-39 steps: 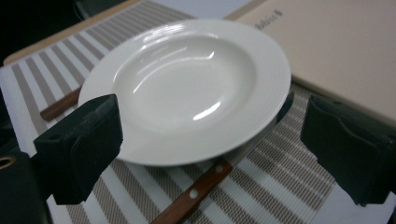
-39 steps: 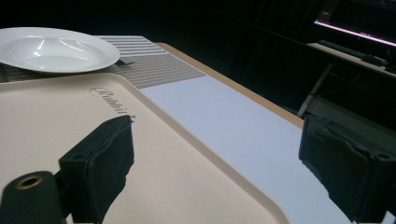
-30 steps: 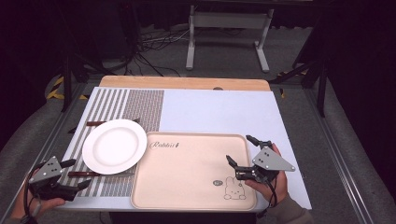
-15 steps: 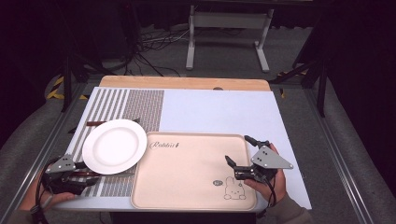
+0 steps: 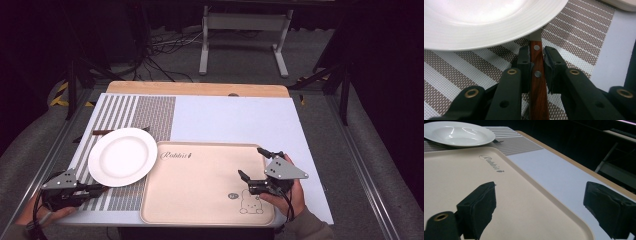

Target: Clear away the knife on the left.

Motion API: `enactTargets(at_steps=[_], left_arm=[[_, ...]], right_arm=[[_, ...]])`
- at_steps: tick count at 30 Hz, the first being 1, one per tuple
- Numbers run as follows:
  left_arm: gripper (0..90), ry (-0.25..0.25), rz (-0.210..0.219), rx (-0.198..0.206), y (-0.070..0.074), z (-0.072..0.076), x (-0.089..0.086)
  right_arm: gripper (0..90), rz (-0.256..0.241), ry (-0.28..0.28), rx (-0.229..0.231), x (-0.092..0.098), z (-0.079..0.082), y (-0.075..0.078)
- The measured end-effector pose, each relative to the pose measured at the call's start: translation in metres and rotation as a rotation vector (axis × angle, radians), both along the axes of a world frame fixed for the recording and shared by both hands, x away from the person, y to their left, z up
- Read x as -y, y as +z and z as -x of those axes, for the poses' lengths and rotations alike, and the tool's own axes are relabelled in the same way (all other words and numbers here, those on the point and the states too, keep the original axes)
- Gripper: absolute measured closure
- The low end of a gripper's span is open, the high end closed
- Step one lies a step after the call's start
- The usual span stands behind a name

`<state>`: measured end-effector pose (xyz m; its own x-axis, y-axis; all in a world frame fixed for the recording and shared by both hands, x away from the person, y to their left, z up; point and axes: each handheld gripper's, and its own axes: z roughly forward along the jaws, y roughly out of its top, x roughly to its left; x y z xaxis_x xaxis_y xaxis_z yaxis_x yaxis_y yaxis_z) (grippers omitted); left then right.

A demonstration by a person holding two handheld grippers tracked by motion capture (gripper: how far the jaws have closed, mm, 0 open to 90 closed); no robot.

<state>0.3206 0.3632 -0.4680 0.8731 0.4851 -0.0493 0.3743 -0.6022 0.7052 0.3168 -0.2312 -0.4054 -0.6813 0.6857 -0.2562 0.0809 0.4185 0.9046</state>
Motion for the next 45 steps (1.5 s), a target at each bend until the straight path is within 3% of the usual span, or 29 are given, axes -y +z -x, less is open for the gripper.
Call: enactTargets(at_steps=[11, 17, 21, 24, 37, 45], left_arm=[[76.7, -0.081, 0.016, 0.013, 0.006, 0.013, 0.005], [76.8, -0.113, 0.036, 0.066, 0.017, 0.023, 0.006], [76.8, -0.110, 0.043, 0.079, 0.021, 0.028, 0.006], [76.8, -0.117, 0.016, 0.088, 0.022, 0.032, 0.007], [76.8, -0.105, 0.047, 0.124, 0.033, 0.040, -0.001], [76.7, -0.109, 0.082, 0.167, 0.035, 0.036, 0.018]], right_arm=[[12.2, 0.019, 0.012, -0.026, -0.003, -0.001, -0.002], [12.4, 0.023, 0.014, -0.024, -0.004, -0.001, -0.003], [12.4, 0.027, 0.015, -0.024, -0.005, -0.001, -0.003], [12.6, 0.029, 0.016, -0.026, -0.005, -0.001, -0.003], [12.6, 0.042, 0.025, -0.032, -0.008, -0.001, -0.004], [12.6, 0.051, 0.026, -0.027, -0.009, -0.001, -0.004]])
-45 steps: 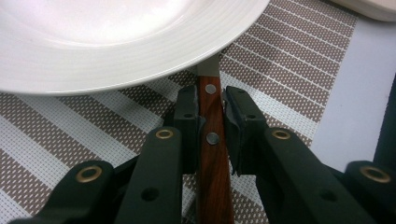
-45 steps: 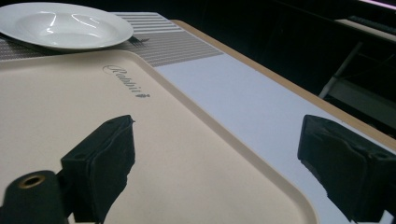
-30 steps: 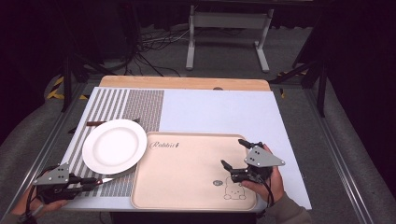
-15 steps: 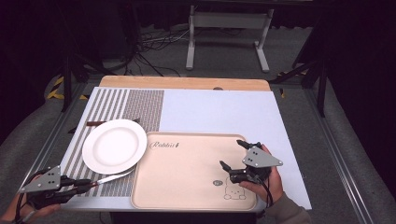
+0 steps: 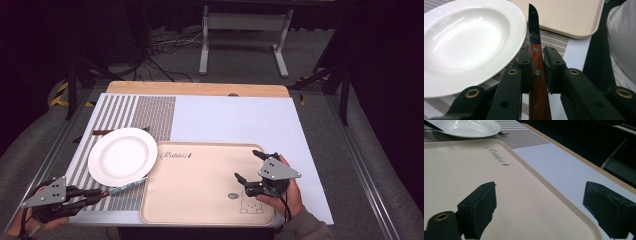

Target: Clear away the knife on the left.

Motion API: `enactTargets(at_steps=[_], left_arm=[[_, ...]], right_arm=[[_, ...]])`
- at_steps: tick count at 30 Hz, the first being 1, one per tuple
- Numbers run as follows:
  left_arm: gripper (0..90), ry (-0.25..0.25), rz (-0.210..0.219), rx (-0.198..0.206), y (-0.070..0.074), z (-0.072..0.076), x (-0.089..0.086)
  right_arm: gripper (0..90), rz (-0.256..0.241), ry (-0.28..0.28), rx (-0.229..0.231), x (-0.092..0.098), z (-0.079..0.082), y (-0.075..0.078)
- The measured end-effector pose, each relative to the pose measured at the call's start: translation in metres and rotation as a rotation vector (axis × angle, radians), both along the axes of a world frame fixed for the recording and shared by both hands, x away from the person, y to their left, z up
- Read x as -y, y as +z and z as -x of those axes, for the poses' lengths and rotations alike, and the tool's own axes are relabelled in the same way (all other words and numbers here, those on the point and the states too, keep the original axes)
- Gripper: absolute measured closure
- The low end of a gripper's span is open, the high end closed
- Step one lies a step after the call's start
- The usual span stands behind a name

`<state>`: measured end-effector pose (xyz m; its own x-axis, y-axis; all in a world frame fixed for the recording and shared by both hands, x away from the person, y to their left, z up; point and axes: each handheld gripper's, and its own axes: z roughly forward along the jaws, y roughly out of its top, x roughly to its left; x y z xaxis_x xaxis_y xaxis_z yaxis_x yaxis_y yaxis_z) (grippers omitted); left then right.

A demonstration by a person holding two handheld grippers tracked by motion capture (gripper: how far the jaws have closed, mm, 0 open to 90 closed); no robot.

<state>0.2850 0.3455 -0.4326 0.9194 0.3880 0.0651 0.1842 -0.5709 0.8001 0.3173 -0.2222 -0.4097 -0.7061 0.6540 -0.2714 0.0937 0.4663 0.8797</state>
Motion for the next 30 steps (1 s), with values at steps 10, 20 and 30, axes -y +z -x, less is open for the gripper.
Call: enactTargets(at_steps=[10, 20, 30], left_arm=[[76.8, 0.000, 0.023, 0.035, 0.004, -0.005, 0.037], [76.7, -0.017, 0.022, 0.046, 0.007, -0.014, 0.083], [76.7, 0.006, 0.006, 0.068, 0.011, -0.023, 0.112]], right_arm=[[12.6, -0.009, 0.000, 0.004, 0.001, 0.000, 0.001], [12.7, -0.021, -0.003, 0.011, 0.003, 0.002, 0.003], [12.6, -0.026, -0.003, 0.023, 0.004, 0.003, 0.006]])
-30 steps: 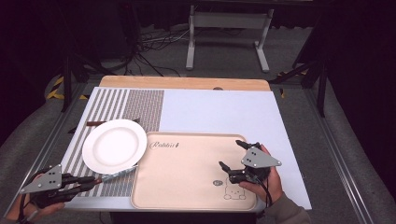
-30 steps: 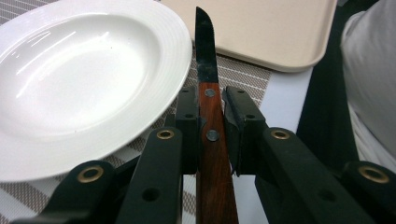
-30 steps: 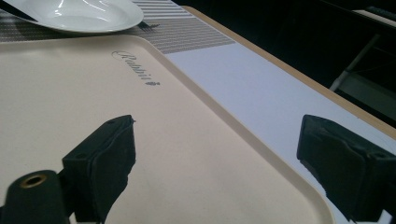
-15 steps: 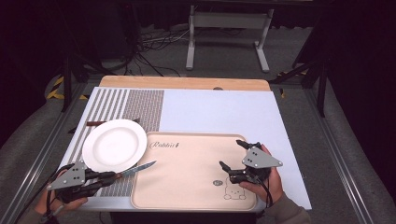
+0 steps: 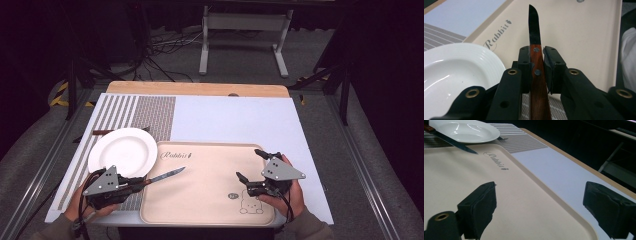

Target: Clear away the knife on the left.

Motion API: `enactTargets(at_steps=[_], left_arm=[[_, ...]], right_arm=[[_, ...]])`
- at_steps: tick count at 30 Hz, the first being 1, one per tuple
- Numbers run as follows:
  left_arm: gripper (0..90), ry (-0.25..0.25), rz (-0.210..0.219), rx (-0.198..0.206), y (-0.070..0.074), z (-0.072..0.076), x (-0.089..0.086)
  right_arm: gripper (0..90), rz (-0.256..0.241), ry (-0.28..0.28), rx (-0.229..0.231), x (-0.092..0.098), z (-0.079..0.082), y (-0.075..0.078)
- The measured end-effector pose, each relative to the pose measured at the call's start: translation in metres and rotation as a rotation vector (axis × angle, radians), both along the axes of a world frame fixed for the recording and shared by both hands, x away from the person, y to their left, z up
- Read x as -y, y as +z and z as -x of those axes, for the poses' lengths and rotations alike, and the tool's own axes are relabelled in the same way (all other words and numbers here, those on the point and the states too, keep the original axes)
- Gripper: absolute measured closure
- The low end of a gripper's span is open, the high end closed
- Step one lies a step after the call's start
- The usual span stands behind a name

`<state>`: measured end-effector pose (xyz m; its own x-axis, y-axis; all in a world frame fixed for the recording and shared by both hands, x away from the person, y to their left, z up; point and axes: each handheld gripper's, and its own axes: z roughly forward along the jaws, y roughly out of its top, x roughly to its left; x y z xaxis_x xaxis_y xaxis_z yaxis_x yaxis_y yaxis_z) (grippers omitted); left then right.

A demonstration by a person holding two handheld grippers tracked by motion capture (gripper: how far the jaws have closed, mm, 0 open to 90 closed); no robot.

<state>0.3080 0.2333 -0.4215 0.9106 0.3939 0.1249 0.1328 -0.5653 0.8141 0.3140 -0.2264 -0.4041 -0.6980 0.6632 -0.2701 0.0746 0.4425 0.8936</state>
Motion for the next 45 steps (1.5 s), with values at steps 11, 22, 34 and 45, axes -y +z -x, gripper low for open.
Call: enactTargets(at_steps=[11, 22, 34, 45], left_arm=[[76.7, 0.037, 0.014, 0.028, 0.009, -0.005, 0.040], [76.7, 0.092, 0.029, 0.011, 0.005, -0.004, 0.082], [76.7, 0.097, -0.050, -0.049, -0.023, 0.009, 0.106], [75.8, 0.072, -0.092, -0.081, -0.034, 0.016, 0.109]], right_arm=[[12.6, -0.002, 0.013, 0.000, 0.000, 0.001, 0.000], [12.6, 0.013, 0.008, -0.005, 0.000, 0.000, -0.001], [12.6, 0.018, 0.020, -0.013, -0.001, 0.001, -0.002], [12.6, 0.023, 0.022, -0.021, -0.001, 0.000, -0.003]])
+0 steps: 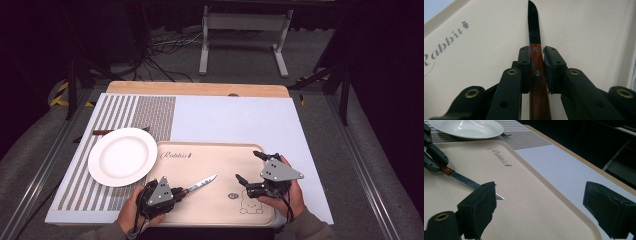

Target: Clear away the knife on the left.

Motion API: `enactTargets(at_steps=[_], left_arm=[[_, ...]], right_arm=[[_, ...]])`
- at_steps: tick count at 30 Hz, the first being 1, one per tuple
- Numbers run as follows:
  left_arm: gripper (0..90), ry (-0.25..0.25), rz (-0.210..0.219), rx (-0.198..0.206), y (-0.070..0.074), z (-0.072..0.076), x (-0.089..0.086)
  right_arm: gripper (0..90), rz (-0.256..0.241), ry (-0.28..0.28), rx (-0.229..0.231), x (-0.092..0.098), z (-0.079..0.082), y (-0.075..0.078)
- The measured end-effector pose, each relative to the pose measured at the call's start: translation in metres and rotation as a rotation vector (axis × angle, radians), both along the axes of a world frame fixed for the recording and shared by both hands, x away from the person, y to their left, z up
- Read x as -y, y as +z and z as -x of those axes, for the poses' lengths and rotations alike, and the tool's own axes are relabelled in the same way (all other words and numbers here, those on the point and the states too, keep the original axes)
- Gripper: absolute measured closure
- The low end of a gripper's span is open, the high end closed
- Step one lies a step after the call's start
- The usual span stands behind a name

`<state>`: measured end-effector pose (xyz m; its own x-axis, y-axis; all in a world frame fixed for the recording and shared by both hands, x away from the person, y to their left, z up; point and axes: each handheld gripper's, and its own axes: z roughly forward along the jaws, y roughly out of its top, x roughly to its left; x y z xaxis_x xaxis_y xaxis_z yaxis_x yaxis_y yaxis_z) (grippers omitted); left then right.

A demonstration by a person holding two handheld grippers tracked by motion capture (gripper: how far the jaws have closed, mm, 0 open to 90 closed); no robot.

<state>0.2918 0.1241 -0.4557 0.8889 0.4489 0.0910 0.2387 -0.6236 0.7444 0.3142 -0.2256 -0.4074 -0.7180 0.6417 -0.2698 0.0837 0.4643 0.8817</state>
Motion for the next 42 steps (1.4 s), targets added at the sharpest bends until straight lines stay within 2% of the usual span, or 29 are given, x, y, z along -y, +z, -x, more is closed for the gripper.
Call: enactTargets(at_steps=[1, 2, 3, 6, 7, 8, 9, 12, 18, 20, 23, 27, 42], left_arm=[[72.5, -0.004, -0.014, 0.008, 0.000, 0.000, 0.001], [65.6, -0.013, -0.011, 0.010, 0.000, 0.001, 0.001], [63.2, -0.009, -0.009, 0.006, 0.001, 0.002, 0.001], [63.2, -0.028, 0.012, 0.019, 0.008, 0.000, -0.001], [68.8, -0.048, 0.010, 0.034, 0.013, -0.003, -0.001], [82.0, -0.063, -0.008, 0.057, 0.018, -0.005, 0.000], [88.8, -0.087, -0.020, 0.067, 0.022, -0.007, 0.002], [90.0, -0.144, -0.048, 0.079, 0.028, -0.015, 0.009], [90.0, -0.201, -0.088, 0.077, 0.028, -0.023, 0.025], [90.0, -0.234, -0.118, 0.057, 0.024, -0.022, 0.032], [90.0, -0.254, -0.173, 0.064, 0.018, -0.020, 0.040], [90.0, -0.241, -0.264, 0.087, 0.009, -0.017, 0.047], [89.9, -0.193, -0.280, 0.074, 0.009, -0.016, 0.033]], right_arm=[[12.6, 0.002, 0.001, -0.001, 0.000, 0.000, 0.000], [12.6, 0.001, 0.000, -0.002, 0.000, 0.000, 0.000], [12.7, 0.001, 0.001, -0.002, 0.000, 0.000, 0.000], [12.8, 0.001, 0.005, -0.002, -0.001, 0.000, 0.000], [12.8, 0.003, 0.005, -0.001, -0.001, 0.001, 0.000], [12.8, 0.002, 0.005, -0.001, -0.001, 0.000, 0.000], [12.8, 0.003, 0.004, 0.000, -0.001, 0.000, 0.000], [12.9, 0.007, 0.006, -0.001, -0.002, -0.001, 0.000], [13.0, 0.013, 0.009, -0.006, -0.003, -0.001, -0.002], [12.9, 0.015, 0.011, -0.013, -0.003, -0.001, -0.003], [12.9, 0.019, 0.013, -0.018, -0.003, -0.002, -0.004], [12.9, 0.028, 0.018, -0.019, -0.004, -0.002, -0.004], [12.9, 0.028, 0.014, -0.025, -0.003, -0.003, -0.005]])
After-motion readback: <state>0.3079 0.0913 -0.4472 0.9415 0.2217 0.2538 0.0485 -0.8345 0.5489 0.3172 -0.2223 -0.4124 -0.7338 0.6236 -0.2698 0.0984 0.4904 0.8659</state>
